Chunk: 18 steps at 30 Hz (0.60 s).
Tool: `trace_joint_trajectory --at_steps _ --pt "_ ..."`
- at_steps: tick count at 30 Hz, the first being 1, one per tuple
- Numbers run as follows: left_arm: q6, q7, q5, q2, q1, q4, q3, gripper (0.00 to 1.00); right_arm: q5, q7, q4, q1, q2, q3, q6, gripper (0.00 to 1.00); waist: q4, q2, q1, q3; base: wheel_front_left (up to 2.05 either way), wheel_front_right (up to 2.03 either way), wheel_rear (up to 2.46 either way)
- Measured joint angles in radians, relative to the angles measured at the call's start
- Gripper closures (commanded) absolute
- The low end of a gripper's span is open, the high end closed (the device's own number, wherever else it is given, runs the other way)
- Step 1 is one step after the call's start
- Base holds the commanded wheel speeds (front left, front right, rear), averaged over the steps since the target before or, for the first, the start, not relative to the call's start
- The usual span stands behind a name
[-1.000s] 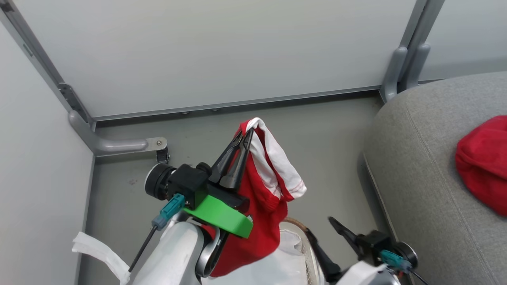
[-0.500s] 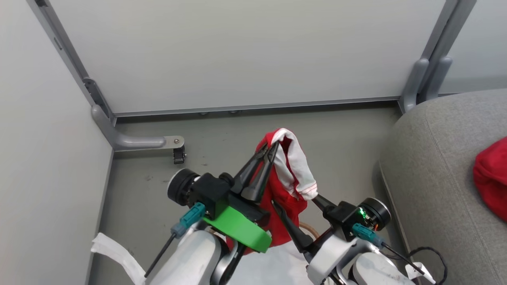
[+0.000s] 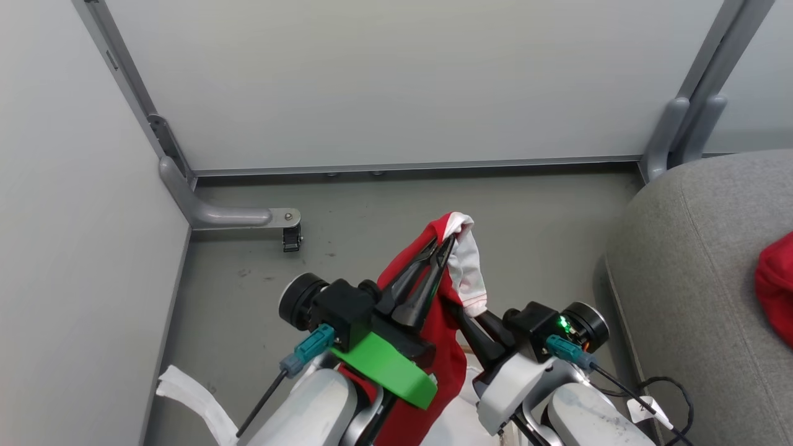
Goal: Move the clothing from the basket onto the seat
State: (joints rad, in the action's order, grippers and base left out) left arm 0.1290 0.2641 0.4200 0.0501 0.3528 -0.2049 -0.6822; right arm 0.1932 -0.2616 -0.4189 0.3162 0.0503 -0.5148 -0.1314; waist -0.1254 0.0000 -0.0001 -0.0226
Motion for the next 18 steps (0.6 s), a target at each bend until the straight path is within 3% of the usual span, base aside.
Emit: trace_joint_trajectory --at_steps 2,9,18 --pt "0.0 0.0 -0.003 0.0 -0.004 -0.007 0.014 0.0 0.003 0.0 0.006 -0.006 -0.001 0.008 0.0 1.0 0.011 0.0 0.0 -0.002 0.0 0.0 0.0" --pt "0.0 0.001 -0.05 0.001 -0.027 -0.041 0.067 0.0 0.014 0.0 0.042 -0.045 -0.001 0.041 0.0 1.0 0.095 0.0 0.0 -0.008 0.0 0.0 0.0" --pt "0.0 0.001 -0.064 -0.001 -0.037 -0.06 0.096 0.0 0.015 0.0 0.067 -0.067 0.004 0.081 0.0 1.0 0.28 0.0 0.0 -0.023 0.0 0.0 0.0"
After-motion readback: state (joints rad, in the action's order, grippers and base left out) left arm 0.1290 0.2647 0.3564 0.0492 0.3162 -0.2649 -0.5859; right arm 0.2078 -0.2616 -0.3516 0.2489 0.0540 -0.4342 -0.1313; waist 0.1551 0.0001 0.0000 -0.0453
